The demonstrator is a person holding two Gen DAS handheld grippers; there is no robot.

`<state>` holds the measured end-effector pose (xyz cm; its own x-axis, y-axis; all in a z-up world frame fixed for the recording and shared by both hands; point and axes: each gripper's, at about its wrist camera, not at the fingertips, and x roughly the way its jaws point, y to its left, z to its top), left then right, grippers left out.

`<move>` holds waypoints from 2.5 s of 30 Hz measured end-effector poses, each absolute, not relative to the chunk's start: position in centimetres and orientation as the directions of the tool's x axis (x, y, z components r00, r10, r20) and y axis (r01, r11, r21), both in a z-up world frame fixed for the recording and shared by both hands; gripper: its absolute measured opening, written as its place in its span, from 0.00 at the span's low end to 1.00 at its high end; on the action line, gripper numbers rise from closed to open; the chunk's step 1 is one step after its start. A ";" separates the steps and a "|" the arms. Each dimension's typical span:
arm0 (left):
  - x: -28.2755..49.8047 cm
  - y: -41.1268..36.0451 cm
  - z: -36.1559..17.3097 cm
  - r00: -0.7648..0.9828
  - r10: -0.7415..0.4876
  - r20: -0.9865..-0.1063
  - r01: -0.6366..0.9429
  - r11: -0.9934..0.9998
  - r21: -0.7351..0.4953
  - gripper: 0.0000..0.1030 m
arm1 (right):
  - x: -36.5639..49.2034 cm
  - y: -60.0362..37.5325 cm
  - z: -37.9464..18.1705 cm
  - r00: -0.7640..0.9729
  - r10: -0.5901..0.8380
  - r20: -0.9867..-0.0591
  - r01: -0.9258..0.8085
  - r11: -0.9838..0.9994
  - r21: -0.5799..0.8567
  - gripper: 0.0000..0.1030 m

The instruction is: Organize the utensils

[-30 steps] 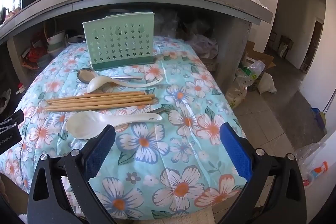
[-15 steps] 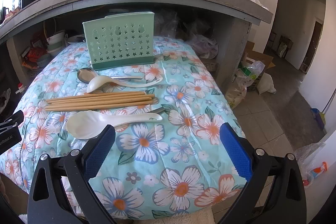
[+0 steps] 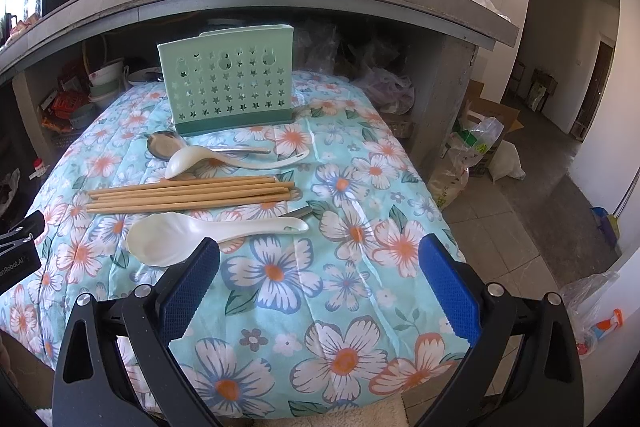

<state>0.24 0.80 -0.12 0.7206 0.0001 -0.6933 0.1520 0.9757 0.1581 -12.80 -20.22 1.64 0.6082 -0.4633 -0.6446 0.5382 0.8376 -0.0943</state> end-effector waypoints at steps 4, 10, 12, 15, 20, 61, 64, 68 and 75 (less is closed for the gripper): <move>0.2 0.8 -0.1 0.720 -0.001 -0.694 0.152 0.976 0.157 0.92 | -12.8 -20.2 1.6 0.608 -0.464 -0.644 0.538 0.838 -0.095 0.94; 0.2 0.8 -0.1 0.720 0.001 -0.694 0.152 0.975 0.159 0.92 | -12.8 -20.1 1.6 0.609 -0.464 -0.643 0.538 0.837 -0.095 0.94; 0.4 0.9 -0.3 0.720 0.000 -0.694 0.153 0.975 0.159 0.92 | -12.7 -20.1 1.6 0.609 -0.465 -0.643 0.538 0.837 -0.096 0.94; 0.4 1.0 -0.3 0.720 0.000 -0.694 0.153 0.976 0.158 0.92 | -12.7 -20.1 1.5 0.609 -0.465 -0.643 0.537 0.838 -0.097 0.94; 0.4 1.0 -0.3 0.720 -0.001 -0.694 0.153 0.975 0.158 0.92 | -12.7 -20.1 1.7 0.609 -0.465 -0.643 0.538 0.837 -0.096 0.94; 3.1 -3.0 -2.6 0.440 -0.556 -0.705 0.530 0.795 -0.296 0.92 | -13.7 -22.6 0.9 0.611 -0.466 -0.640 0.576 0.816 -0.045 0.94; 3.4 -3.6 -3.2 0.416 -0.564 -0.714 0.542 0.784 -0.303 0.92 | -14.0 -22.9 0.6 0.635 -0.446 -0.631 0.562 0.827 -0.018 0.94; 3.3 -4.6 -4.0 0.390 -0.564 -0.728 0.582 0.764 -0.280 0.92 | -14.1 -23.6 0.1 0.658 -0.405 -0.635 0.546 0.837 0.032 0.94; 3.6 -5.8 -4.9 0.322 -0.585 -0.744 0.611 0.729 -0.309 0.73 | -13.7 -24.1 -0.7 0.672 -0.357 -0.649 0.523 0.849 0.074 0.94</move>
